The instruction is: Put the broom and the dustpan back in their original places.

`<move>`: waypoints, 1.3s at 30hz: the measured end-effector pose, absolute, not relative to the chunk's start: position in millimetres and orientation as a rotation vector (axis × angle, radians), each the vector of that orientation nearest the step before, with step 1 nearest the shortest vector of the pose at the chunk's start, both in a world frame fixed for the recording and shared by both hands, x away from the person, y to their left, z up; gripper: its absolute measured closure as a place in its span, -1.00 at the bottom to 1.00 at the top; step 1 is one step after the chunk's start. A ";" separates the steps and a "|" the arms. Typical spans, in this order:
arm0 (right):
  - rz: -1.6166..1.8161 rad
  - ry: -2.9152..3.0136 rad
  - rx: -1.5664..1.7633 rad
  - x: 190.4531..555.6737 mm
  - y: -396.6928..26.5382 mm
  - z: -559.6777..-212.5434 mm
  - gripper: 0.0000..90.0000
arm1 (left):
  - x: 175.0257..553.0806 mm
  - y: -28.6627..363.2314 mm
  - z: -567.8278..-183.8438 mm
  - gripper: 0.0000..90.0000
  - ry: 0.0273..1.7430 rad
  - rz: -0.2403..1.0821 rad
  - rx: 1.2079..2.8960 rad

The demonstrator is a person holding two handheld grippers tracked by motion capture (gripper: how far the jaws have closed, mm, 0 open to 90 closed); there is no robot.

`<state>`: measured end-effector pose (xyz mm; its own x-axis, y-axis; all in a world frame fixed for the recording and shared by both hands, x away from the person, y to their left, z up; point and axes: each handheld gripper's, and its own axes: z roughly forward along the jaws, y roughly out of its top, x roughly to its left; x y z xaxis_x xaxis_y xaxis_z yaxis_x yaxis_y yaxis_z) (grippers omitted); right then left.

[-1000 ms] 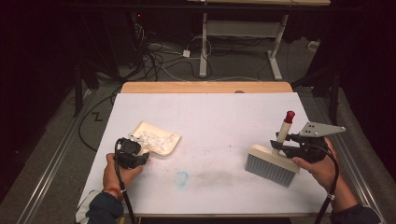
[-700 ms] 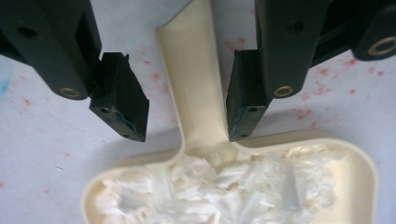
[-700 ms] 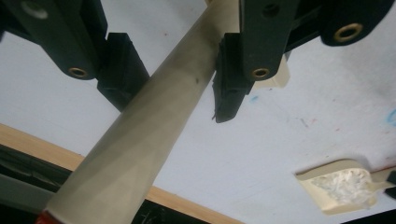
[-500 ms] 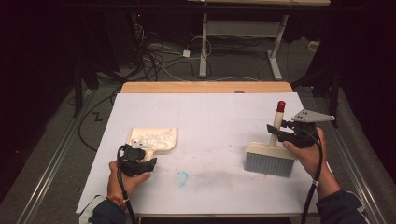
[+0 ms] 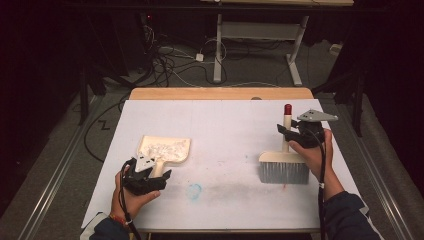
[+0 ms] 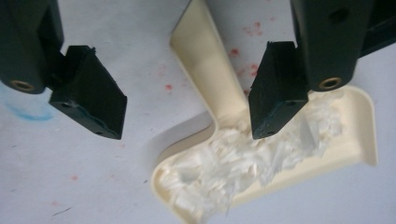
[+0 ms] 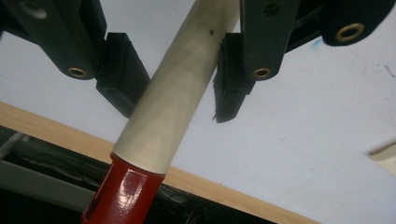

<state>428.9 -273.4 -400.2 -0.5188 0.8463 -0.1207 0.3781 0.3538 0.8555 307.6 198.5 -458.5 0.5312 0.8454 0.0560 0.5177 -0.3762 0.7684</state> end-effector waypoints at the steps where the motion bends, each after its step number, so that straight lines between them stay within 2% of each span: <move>1: 1.060 2.057 1.053 429.2 -271.0 -400.6 0.24 | 304.0 196.6 -457.7 -0.43 1.080 0.608 2.043; 10: 1.001 1.966 1.093 432.5 -263.8 -398.2 0.18 | 286.2 189.5 -458.6 -0.54 0.952 0.705 2.053; 25: 1.096 1.960 0.995 419.6 -255.9 -387.2 0.09 | 282.7 188.7 -466.5 -0.54 0.914 0.695 2.094; 39: 1.151 1.926 0.989 416.1 -254.3 -385.6 -0.35 | 282.6 188.4 -467.1 -0.55 0.905 0.690 2.105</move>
